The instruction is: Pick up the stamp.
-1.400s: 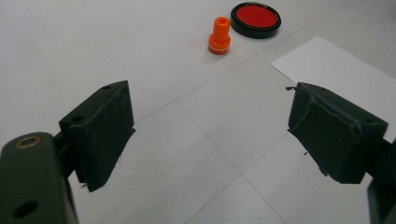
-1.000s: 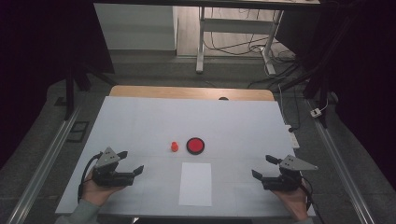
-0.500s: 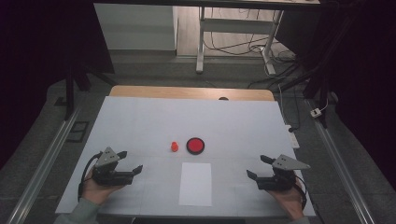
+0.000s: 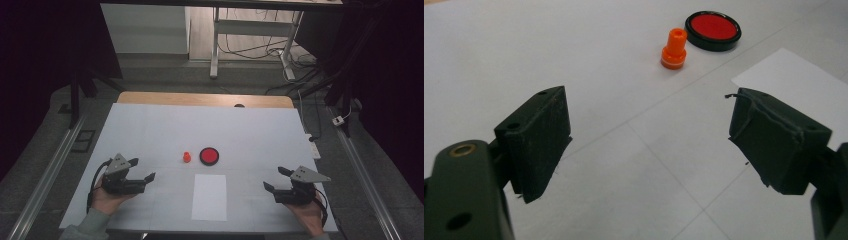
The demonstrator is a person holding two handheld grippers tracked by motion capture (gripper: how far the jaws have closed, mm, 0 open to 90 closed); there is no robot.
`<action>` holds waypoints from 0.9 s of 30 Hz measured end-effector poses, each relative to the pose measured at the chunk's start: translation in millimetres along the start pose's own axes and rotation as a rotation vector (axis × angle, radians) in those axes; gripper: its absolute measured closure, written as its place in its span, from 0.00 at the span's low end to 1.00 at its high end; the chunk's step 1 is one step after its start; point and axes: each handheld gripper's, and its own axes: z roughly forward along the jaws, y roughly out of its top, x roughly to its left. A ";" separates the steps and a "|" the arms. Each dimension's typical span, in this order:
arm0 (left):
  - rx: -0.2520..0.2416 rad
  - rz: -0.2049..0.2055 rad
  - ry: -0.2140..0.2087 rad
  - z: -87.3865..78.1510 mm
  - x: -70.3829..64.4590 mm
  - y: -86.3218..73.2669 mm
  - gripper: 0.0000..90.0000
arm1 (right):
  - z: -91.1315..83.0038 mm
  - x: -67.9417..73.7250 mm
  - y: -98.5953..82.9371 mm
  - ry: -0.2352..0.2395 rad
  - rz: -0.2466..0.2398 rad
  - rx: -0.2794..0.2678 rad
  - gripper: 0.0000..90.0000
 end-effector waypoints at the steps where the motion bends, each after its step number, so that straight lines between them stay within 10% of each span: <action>1: 0.000 0.000 0.000 0.0 0.0 0.0 0.19 | -0.2 0.2 0.1 -0.001 -0.001 -0.004 0.22; 27: 0.033 0.037 -0.028 22.9 -10.6 28.2 0.21 | 7.4 3.2 2.2 0.004 -0.021 0.006 0.24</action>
